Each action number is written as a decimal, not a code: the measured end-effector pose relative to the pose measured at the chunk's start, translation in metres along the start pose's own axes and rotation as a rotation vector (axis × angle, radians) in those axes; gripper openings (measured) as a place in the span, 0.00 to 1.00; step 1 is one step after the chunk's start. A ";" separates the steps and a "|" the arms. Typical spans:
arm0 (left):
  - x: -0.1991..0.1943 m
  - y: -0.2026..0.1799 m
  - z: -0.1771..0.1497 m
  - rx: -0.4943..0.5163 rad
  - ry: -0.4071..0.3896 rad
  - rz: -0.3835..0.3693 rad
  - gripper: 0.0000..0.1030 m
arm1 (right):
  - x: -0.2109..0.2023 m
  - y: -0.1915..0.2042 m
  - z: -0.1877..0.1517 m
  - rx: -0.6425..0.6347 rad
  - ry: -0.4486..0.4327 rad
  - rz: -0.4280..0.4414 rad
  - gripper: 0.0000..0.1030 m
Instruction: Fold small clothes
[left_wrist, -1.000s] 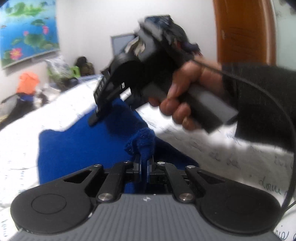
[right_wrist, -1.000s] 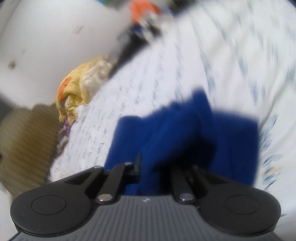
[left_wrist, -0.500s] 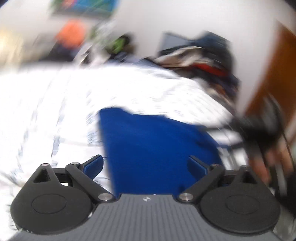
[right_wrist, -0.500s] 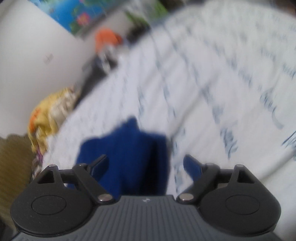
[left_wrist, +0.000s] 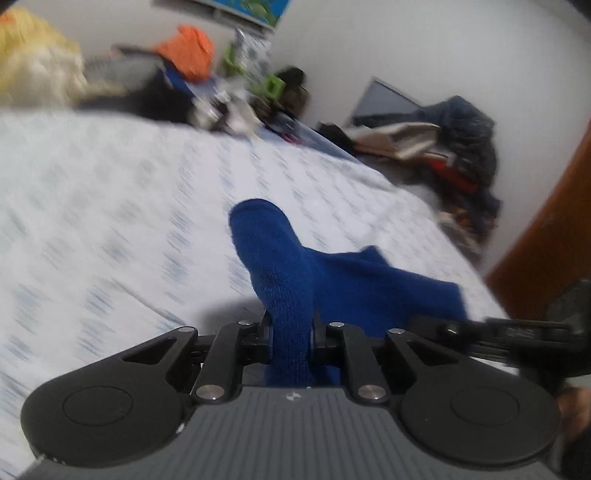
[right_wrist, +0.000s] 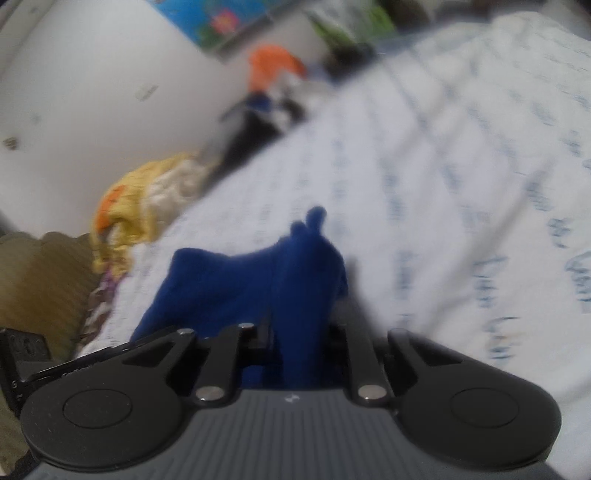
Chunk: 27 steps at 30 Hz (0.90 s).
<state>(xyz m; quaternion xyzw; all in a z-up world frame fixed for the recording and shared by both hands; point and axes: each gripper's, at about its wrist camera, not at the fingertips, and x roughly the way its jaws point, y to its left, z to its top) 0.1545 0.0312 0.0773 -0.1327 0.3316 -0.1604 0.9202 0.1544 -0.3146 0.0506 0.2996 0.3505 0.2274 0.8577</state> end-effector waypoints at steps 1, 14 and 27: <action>0.000 0.006 0.008 0.011 0.003 0.025 0.21 | 0.006 0.011 0.001 -0.005 0.007 0.024 0.18; -0.061 0.055 -0.094 -0.277 0.207 -0.082 0.57 | 0.011 0.025 -0.065 0.019 0.239 -0.070 0.72; -0.116 0.027 -0.113 -0.059 0.250 -0.119 0.24 | -0.029 0.066 -0.093 -0.126 0.263 -0.004 0.16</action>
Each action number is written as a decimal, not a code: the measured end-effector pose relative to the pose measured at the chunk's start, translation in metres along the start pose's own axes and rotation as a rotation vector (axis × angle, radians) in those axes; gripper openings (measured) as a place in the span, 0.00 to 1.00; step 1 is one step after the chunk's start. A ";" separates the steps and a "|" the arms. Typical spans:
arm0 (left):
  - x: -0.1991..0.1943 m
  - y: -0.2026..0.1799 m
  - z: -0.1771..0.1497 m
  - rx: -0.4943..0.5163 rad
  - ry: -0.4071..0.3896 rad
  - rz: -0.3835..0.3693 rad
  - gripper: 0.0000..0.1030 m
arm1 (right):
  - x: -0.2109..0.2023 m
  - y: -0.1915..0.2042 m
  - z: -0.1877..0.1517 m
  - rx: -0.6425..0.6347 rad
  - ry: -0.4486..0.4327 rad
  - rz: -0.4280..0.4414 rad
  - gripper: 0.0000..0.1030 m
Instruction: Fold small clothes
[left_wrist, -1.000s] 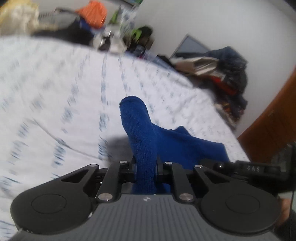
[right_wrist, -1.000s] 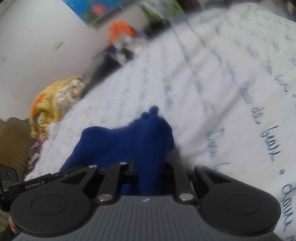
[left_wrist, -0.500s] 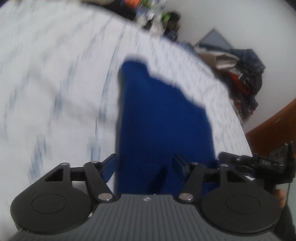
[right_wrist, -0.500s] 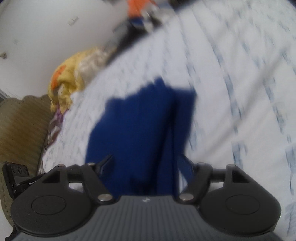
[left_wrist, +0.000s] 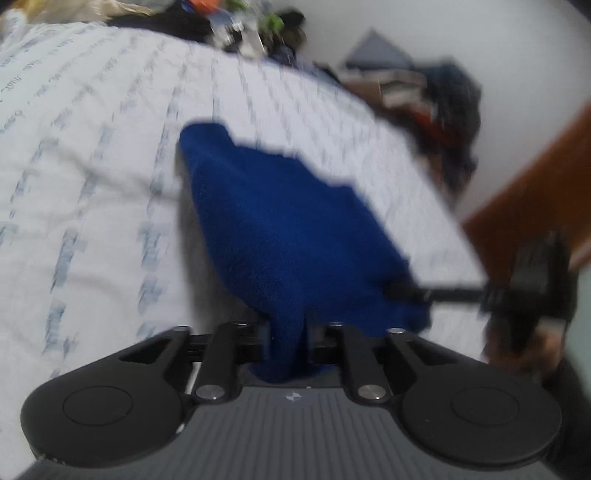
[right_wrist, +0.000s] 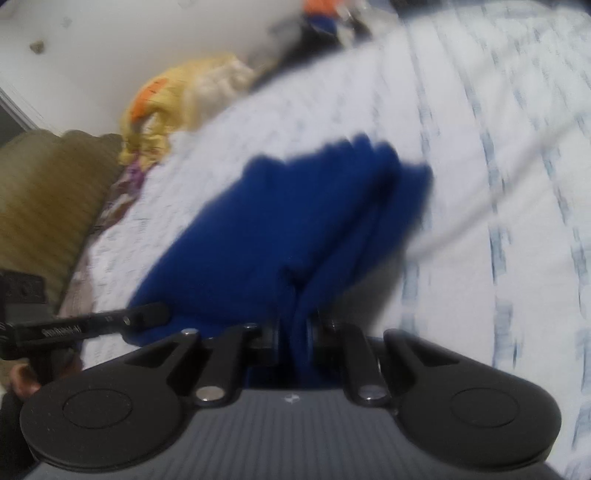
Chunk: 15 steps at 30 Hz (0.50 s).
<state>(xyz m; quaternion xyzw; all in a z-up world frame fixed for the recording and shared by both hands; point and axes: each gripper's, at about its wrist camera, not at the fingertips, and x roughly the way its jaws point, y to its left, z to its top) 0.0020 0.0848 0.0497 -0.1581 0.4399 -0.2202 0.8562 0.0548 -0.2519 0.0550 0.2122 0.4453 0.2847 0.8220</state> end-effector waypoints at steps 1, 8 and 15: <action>0.002 0.005 -0.003 0.011 -0.002 0.034 0.29 | 0.001 -0.003 -0.009 0.008 0.010 -0.016 0.26; 0.030 0.036 0.073 -0.096 -0.170 0.074 0.91 | 0.003 -0.043 0.033 0.140 -0.171 -0.024 0.76; 0.109 0.016 0.123 0.083 -0.128 0.223 0.12 | 0.077 -0.058 0.094 0.176 -0.104 -0.069 0.13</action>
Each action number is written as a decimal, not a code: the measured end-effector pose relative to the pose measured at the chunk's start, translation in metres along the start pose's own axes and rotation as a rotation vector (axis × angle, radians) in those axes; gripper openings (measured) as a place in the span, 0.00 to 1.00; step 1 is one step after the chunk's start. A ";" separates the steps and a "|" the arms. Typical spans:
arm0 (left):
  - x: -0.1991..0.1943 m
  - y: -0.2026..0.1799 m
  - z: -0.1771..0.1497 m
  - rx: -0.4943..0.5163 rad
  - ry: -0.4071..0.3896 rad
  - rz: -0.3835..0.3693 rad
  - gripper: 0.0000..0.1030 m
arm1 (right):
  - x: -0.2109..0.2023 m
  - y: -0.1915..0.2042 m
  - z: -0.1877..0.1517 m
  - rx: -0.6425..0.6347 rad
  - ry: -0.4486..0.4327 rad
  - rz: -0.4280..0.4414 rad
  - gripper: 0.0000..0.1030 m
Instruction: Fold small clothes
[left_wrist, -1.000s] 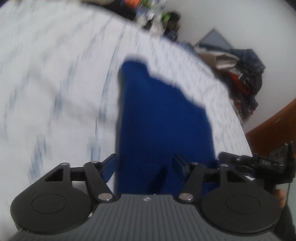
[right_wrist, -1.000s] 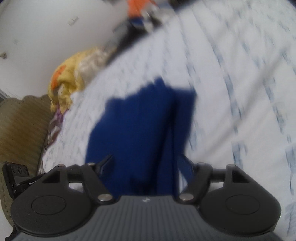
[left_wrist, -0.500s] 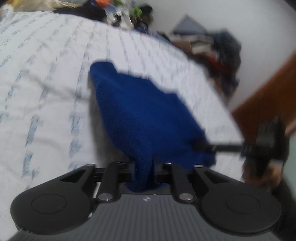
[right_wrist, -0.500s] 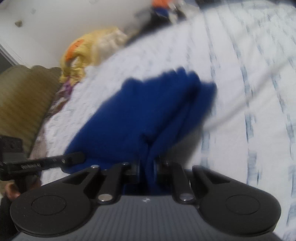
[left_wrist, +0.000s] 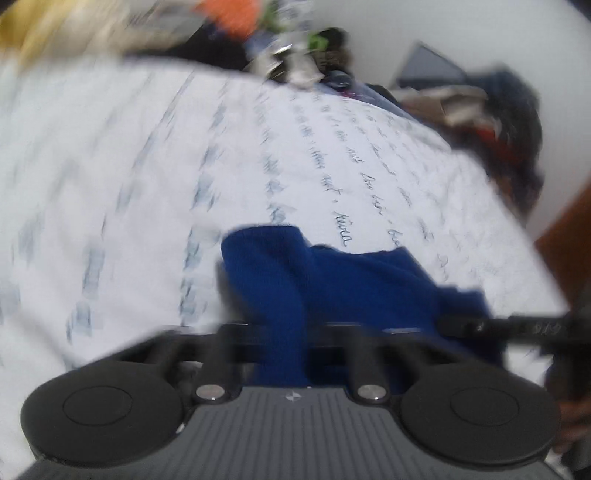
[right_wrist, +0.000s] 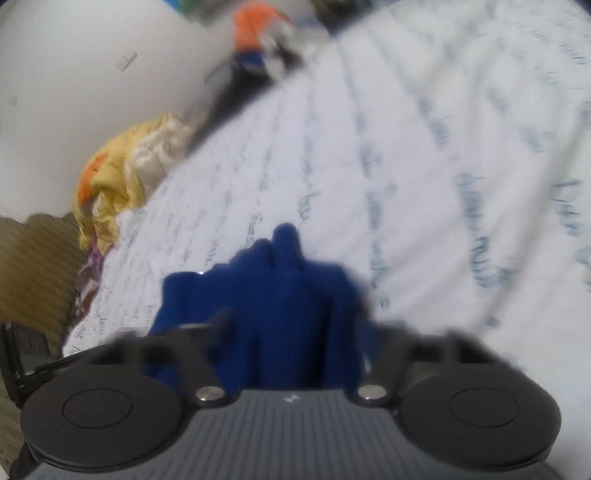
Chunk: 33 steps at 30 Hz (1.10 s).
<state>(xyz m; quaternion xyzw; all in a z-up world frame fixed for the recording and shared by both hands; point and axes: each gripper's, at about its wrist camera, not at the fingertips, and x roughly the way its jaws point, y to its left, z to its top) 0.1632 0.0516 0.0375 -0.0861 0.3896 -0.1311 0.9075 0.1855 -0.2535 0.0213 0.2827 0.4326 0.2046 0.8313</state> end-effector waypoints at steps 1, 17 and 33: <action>-0.014 -0.014 -0.007 0.086 -0.065 0.011 0.12 | 0.003 0.010 -0.003 -0.047 0.003 -0.015 0.13; -0.043 -0.040 -0.025 0.329 -0.199 0.109 0.42 | -0.027 0.018 -0.017 -0.171 -0.132 -0.181 0.34; -0.021 -0.068 -0.065 0.284 -0.128 0.010 0.76 | 0.005 0.064 -0.022 -0.378 -0.097 -0.270 0.68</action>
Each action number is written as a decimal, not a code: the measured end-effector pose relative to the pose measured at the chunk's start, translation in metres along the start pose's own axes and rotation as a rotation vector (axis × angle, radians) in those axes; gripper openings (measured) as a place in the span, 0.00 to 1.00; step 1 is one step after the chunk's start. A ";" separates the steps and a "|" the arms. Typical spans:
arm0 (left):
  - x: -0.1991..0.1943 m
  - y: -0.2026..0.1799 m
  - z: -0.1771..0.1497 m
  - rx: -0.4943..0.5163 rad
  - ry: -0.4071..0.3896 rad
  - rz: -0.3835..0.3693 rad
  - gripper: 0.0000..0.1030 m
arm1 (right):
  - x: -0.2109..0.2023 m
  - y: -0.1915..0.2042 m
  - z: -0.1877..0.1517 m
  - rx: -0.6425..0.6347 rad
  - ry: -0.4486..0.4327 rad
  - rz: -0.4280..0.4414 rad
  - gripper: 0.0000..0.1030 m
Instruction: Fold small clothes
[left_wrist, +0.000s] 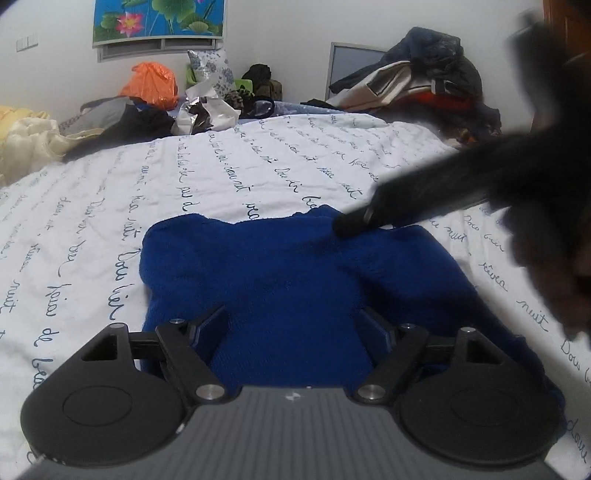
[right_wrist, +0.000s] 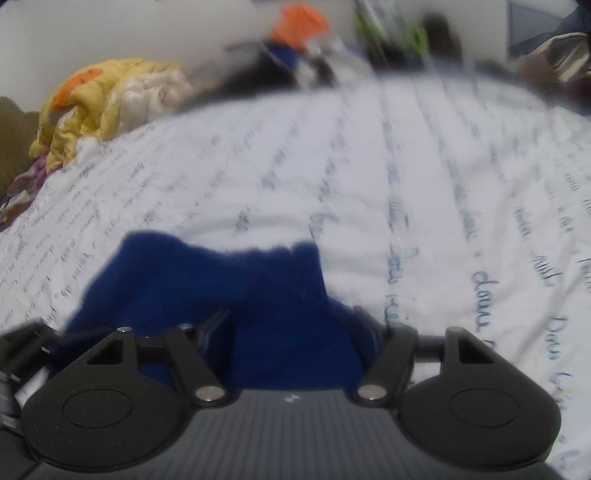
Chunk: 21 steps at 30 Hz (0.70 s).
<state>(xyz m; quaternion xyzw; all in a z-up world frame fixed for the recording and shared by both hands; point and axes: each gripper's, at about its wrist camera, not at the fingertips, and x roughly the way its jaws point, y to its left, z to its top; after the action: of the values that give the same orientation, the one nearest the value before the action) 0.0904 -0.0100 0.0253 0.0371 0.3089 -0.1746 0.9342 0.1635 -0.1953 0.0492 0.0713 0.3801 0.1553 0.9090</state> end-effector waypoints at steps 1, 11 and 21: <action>0.000 0.000 0.000 -0.001 0.000 0.001 0.77 | -0.013 0.003 -0.003 0.013 -0.034 0.042 0.68; -0.013 -0.003 0.002 -0.007 -0.007 0.031 0.79 | -0.005 -0.014 -0.013 0.168 0.018 0.134 0.68; -0.108 0.035 -0.045 -0.279 -0.008 -0.065 0.92 | -0.085 -0.075 -0.084 0.502 0.097 0.510 0.68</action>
<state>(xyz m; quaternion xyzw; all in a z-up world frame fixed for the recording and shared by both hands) -0.0041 0.0633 0.0516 -0.1042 0.3276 -0.1604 0.9253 0.0643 -0.2938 0.0280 0.3771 0.4192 0.2820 0.7763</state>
